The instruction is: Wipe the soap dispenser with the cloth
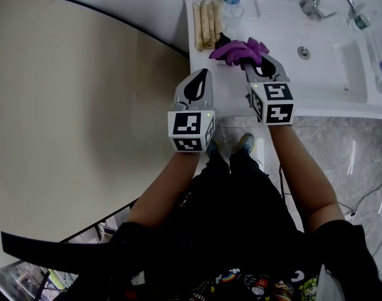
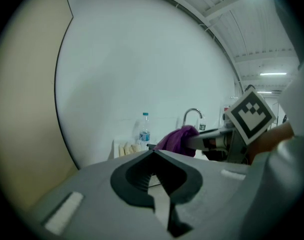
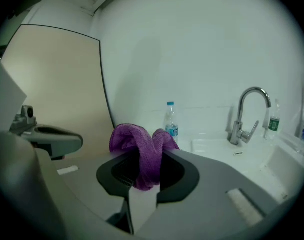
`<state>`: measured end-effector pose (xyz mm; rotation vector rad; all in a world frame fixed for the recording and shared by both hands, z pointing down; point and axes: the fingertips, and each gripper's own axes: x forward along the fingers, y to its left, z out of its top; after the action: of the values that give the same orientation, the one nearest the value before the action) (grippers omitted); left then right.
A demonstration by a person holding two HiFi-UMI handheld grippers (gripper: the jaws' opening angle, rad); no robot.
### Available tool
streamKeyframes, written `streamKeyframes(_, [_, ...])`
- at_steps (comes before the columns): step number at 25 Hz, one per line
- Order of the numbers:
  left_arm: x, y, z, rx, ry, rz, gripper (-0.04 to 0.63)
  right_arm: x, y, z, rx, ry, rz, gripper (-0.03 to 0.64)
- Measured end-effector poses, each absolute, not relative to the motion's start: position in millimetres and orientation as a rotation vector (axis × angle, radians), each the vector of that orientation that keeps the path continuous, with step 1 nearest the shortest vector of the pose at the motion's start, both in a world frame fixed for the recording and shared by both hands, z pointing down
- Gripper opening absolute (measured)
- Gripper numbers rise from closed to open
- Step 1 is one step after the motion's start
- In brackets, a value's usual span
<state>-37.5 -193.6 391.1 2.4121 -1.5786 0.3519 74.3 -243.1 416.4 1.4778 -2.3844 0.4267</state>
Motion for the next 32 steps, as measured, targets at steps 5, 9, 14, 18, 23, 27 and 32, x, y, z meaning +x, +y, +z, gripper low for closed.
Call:
streamKeyframes(5, [-33,-197,391,2.415,-1.585,0.366,0.001,111,-281,395,1.595,-2.369,0.355,0.101])
streamKeyframes(9, [-30,-195,390,2.417,-1.597,0.384,0.001,118,-306,419,1.611,-2.321,0.367,0.101])
streamKeyframes(14, [-34,-192,396,2.413,-1.631,0.386,0.001,93,-304,461,1.518,-2.335,0.416,0.101])
streamKeyframes(18, [-36,-192,397,2.399,-1.641,0.391,0.001,76,-292,470,1.463,-2.37,0.442,0.101])
streamKeyframes(23, [-34,-194,398,2.395,-1.633,0.377,0.001,67,-276,472,1.435,-2.396,0.455,0.101])
streamKeyframes(27, [-29,-196,403,2.409,-1.613,0.373,0.001,64,-268,472,1.426,-2.401,0.466,0.101])
streamKeyframes(32, [-29,-194,407,2.426,-1.592,0.36,0.001,56,-257,473,1.424,-2.4,0.463,0.101])
